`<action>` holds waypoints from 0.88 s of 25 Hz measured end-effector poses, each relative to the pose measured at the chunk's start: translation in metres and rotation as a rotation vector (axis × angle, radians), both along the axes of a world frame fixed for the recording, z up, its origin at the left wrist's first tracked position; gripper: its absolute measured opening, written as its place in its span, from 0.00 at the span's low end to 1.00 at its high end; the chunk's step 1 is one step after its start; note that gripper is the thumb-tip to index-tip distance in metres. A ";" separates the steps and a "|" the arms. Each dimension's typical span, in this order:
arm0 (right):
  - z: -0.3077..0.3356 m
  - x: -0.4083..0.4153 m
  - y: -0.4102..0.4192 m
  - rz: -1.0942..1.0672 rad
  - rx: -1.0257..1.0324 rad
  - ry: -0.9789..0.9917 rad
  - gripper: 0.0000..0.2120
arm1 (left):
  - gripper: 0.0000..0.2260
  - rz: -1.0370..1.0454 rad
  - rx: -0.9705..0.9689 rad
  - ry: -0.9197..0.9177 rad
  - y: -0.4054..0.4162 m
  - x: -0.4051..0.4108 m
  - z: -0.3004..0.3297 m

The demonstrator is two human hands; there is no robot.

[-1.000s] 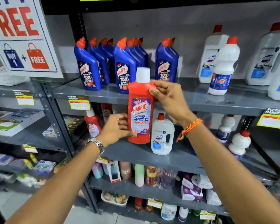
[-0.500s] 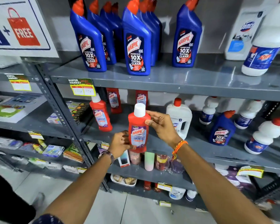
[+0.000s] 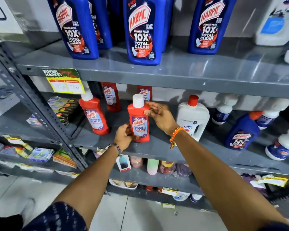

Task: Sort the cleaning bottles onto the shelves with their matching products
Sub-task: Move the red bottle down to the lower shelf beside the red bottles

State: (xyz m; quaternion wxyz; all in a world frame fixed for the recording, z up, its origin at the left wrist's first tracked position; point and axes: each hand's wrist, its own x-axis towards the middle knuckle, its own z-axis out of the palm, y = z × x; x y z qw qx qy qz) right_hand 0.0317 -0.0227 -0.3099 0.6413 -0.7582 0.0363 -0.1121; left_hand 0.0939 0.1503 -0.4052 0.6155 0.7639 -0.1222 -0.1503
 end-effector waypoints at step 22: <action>-0.011 0.003 -0.001 -0.013 0.151 -0.015 0.28 | 0.24 0.247 0.046 -0.235 0.009 -0.017 -0.009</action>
